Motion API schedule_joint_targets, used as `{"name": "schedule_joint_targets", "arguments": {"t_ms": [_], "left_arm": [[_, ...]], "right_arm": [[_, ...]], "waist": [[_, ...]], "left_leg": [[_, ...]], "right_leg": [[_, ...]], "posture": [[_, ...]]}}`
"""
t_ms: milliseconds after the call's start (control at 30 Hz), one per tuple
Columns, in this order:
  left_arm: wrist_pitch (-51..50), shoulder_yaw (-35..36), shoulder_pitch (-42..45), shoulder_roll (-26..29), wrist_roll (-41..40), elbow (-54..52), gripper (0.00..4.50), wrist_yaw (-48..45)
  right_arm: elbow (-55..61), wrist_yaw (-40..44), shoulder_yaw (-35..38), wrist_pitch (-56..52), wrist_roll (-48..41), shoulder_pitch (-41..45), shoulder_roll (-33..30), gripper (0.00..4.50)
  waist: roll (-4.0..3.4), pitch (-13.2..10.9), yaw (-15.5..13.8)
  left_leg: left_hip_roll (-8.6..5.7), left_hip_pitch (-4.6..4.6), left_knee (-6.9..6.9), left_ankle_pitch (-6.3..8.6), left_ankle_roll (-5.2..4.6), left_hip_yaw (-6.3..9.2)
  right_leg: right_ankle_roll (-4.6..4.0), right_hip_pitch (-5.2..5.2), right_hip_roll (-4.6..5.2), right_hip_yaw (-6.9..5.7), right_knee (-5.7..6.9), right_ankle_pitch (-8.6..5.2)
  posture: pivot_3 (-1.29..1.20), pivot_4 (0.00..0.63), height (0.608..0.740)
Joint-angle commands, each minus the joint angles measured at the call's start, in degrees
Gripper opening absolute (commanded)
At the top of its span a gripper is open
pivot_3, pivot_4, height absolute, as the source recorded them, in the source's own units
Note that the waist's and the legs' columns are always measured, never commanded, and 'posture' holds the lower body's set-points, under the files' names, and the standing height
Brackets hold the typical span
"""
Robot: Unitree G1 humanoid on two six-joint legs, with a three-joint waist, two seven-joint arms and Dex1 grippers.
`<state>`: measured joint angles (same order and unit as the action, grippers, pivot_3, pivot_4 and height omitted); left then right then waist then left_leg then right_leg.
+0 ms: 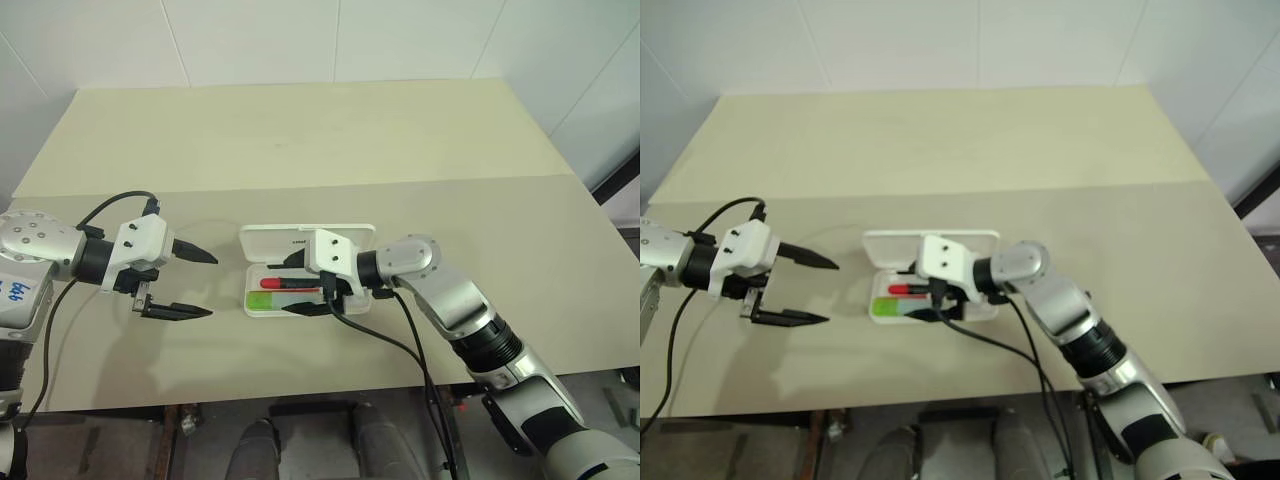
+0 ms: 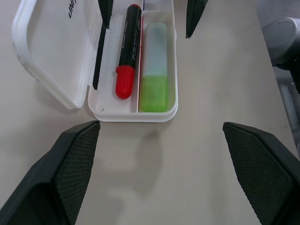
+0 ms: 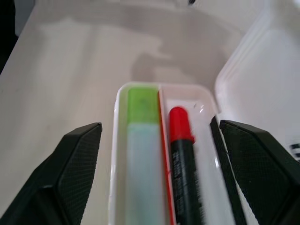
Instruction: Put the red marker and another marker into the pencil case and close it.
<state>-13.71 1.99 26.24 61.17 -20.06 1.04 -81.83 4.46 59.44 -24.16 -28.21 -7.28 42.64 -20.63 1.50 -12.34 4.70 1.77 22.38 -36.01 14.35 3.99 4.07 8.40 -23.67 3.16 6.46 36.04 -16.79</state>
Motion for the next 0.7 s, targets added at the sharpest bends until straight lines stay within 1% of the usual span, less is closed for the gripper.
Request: {"name": "schedule_joint_targets", "arguments": {"t_ms": [33, 133, 400, 500, 567, 667, 700], "left_arm": [[0.5, 0.5, 1.1, -0.2, 0.0, 0.0, 4.50, 0.0], [0.6, 0.0, 1.5, -0.6, 0.0, 0.2, 4.50, -0.1], [-1.3, -0.1, 3.4, -3.8, -2.0, -0.8, 4.50, 0.1], [-3.1, 0.2, 4.4, -5.7, -3.7, -2.3, 4.50, 0.7], [-3.8, 0.2, 5.0, -6.6, -4.3, -2.7, 4.50, 1.2], [-5.9, 0.0, 5.8, -7.9, -5.5, -4.3, 4.50, 2.0], [-6.6, -0.1, 5.9, -8.3, -5.8, -4.9, 4.50, 2.1]], "right_arm": [[4.0, 1.1, 3.3, -1.7, -3.3, 1.2, -0.8, 4.31], [7.8, 3.7, 5.7, -3.3, -6.8, -0.5, -4.2, 4.31], [18.5, 8.8, 12.8, -7.8, -13.9, -9.9, -19.4, 4.31], [21.1, 13.1, 18.5, -9.0, -17.9, -14.7, -27.7, 4.31], [20.0, 14.4, 20.4, -7.9, -18.0, -16.8, -31.7, 4.31], [13.6, 16.4, 22.5, -0.7, -14.9, -19.1, -36.3, 4.31], [11.2, 17.3, 23.2, 0.9, -14.4, -19.5, -37.4, 4.41]], "waist": [[0.00, 0.0, 0.0], [0.00, 0.0, -0.1], [0.01, 0.0, -1.3], [0.01, 0.0, -1.5], [0.02, 0.0, -1.6], [0.06, 0.0, -1.5], [0.05, 0.0, -1.5]], "left_leg": [[0.00, 0.00, 0.00, 0.00, 0.00, 0.00], [0.00, 0.01, 0.01, 0.00, -0.01, 0.00], [0.00, 0.02, 0.00, 0.04, -0.06, 0.00], [0.00, 0.02, -0.02, 0.04, -0.06, -0.01], [-0.01, 0.02, -0.03, 0.05, -0.07, -0.02], [-0.01, 0.00, -0.08, 0.05, -0.07, -0.05], [0.00, -0.02, -0.08, 0.05, -0.07, -0.07]], "right_leg": [[0.00, 0.00, 0.00, 0.00, 0.00, 0.00], [0.00, -0.01, 0.00, 0.00, -0.01, 0.00], [-0.01, 0.01, 0.00, -0.01, -0.09, -0.01], [-0.01, 0.02, 0.00, -0.01, -0.09, -0.01], [-0.01, 0.04, 0.01, -0.01, -0.12, -0.01], [-0.01, 0.07, 0.01, 0.00, -0.14, -0.01], [-0.01, 0.07, 0.01, 0.00, -0.15, -0.01]], "posture": [[0.00, 0.150, 0.740], [0.00, 0.150, 0.740], [0.00, 0.150, 0.740], [0.00, 0.150, 0.740], [0.00, 0.150, 0.740], [0.00, 0.150, 0.740], [0.00, 0.150, 0.740]]}}
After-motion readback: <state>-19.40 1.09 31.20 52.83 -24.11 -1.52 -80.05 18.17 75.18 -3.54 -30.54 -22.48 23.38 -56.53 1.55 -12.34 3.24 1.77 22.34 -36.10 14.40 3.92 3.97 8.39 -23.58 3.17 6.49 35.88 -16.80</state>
